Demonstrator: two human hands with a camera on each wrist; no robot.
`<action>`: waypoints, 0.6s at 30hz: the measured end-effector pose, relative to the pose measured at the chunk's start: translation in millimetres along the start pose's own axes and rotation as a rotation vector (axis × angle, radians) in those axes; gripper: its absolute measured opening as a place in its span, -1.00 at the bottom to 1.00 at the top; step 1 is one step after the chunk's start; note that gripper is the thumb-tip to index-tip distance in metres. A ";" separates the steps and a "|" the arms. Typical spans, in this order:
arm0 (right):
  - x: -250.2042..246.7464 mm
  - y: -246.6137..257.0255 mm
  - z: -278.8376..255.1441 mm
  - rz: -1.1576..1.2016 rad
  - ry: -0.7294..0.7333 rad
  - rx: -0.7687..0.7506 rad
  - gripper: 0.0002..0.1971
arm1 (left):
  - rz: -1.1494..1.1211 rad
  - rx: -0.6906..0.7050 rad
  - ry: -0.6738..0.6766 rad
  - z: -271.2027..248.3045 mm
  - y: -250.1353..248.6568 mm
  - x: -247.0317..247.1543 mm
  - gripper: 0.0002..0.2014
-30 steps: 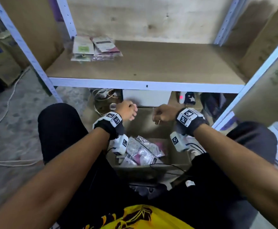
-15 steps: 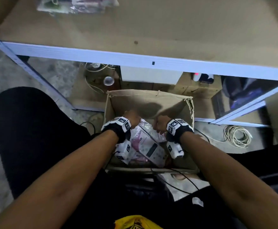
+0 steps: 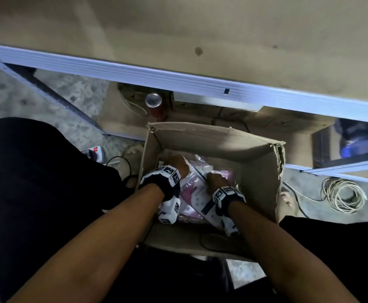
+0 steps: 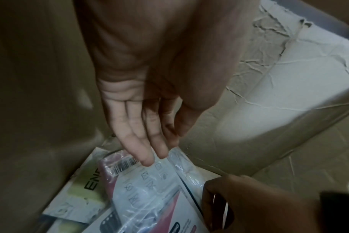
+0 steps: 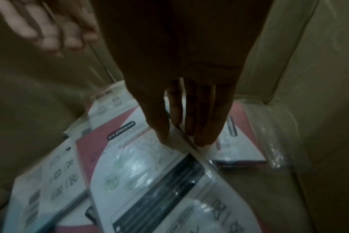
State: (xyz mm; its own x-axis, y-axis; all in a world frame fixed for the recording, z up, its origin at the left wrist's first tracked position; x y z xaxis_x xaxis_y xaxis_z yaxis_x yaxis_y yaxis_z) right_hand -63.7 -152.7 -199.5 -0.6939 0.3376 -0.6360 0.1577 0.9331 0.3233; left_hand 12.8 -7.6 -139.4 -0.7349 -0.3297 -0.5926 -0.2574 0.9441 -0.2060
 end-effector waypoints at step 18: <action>-10.5 1.8 16.6 0.244 -0.176 0.031 -0.79 | 0.019 0.019 -0.060 14.1 -0.3 -6.1 -0.64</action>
State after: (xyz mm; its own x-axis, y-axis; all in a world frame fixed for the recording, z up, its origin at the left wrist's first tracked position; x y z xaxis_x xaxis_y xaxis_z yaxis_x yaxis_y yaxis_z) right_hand -44.5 -152.5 -203.9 -0.5011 0.5657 -0.6549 0.3278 0.8244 0.4614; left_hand 26.1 -5.9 -146.8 -0.7005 -0.3116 -0.6421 -0.2313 0.9502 -0.2088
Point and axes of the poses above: each hand's wrist, its own z-axis towards the middle knuckle, its own x-axis out of the palm, y = z × x, the point moved 3 cm from there along z, towards the middle knuckle, and after that the axes turned 7 degrees about -x, right-handed, at the moved point
